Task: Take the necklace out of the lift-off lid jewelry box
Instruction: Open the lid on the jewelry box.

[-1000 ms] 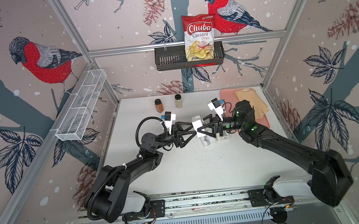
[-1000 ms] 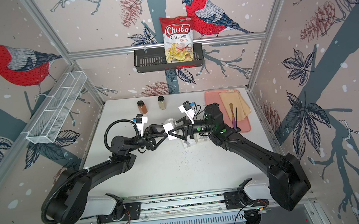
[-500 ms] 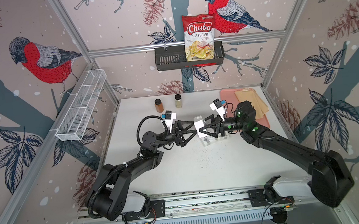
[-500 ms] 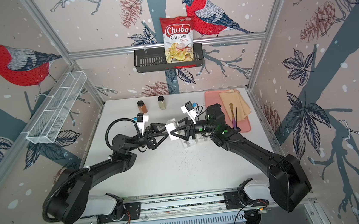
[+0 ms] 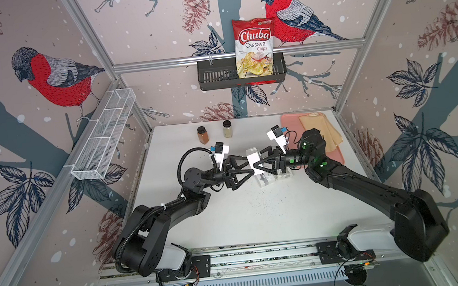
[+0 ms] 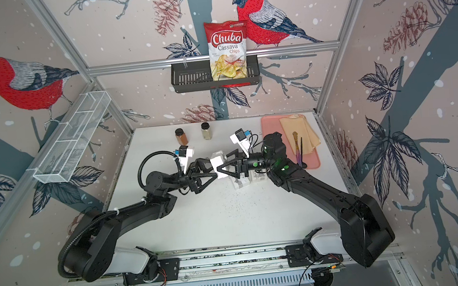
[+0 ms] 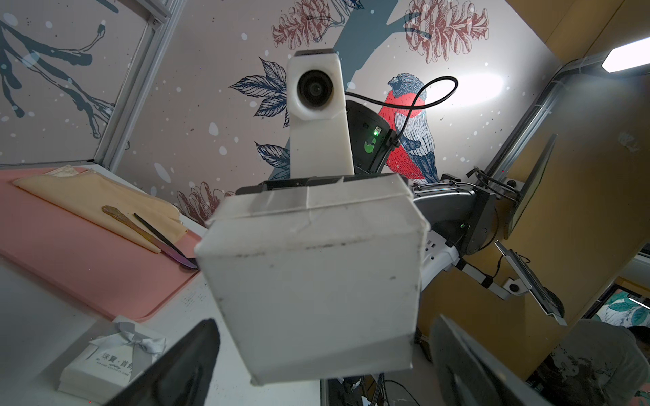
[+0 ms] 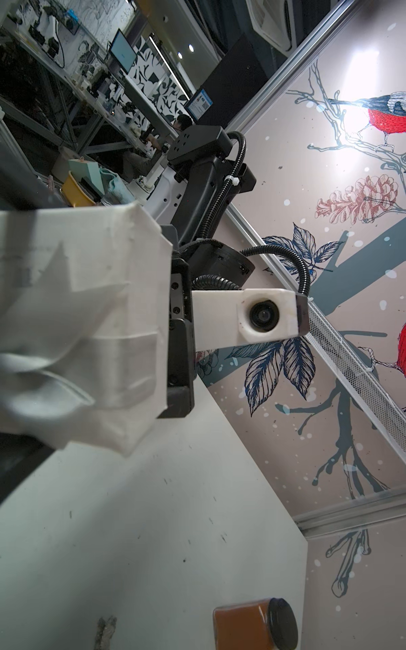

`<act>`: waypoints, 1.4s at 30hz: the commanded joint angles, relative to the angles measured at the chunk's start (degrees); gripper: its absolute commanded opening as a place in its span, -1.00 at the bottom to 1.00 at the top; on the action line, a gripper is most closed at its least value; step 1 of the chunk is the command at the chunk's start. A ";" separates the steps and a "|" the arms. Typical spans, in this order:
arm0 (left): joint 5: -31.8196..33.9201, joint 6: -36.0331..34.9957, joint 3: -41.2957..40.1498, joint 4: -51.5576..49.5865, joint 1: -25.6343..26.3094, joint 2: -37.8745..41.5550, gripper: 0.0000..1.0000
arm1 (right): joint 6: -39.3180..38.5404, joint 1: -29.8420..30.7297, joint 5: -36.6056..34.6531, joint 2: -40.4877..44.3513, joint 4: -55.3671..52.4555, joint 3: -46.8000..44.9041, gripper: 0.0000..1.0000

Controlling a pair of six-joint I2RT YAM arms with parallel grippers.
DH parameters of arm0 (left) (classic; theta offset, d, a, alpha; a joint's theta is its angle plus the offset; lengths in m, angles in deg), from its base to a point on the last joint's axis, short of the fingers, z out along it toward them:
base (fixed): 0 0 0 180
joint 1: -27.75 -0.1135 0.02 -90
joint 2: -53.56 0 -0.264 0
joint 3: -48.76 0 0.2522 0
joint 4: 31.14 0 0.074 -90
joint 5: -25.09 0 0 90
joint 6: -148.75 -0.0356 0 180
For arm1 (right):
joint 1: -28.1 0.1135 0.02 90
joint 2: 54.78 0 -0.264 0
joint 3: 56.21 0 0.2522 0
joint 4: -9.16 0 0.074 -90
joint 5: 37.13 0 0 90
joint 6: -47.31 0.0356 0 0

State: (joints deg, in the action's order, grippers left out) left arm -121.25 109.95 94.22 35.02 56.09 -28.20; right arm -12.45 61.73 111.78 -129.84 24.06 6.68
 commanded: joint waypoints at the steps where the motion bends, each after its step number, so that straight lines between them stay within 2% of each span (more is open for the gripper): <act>1: -0.24 -2.07 0.66 -0.77 0.14 0.46 0.95 | 0.97 0.12 0.63 0.16 2.61 0.17 0.51; 11: 1.39 -3.11 1.26 -2.25 0.84 0.19 0.87 | 0.59 0.61 0.50 -0.15 1.92 0.53 0.51; 16: 1.90 -3.03 0.97 -1.82 0.80 0.54 0.61 | -0.07 0.56 0.26 0.01 1.08 0.45 0.58; 19: 2.35 -3.06 0.65 -1.67 0.84 0.98 0.55 | -0.51 0.14 -0.10 0.68 0.61 0.08 0.65; 23: 2.70 -3.56 0.46 -2.23 0.80 1.38 0.53 | -0.60 -0.74 -0.05 1.83 0.42 -0.38 0.65; 30: 3.16 -3.45 0.50 -2.01 0.84 1.25 0.52 | -0.61 -1.63 0.50 2.41 0.21 -0.98 0.49; 42: 3.09 -3.65 0.38 -2.40 0.78 1.95 0.52 | -0.10 -4.71 0.89 4.66 0.58 -2.63 0.44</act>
State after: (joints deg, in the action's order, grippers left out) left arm -118.21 106.58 94.60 29.84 56.89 -26.71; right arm -12.76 57.49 112.59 -126.57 23.69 4.23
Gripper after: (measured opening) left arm 0.763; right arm 0.719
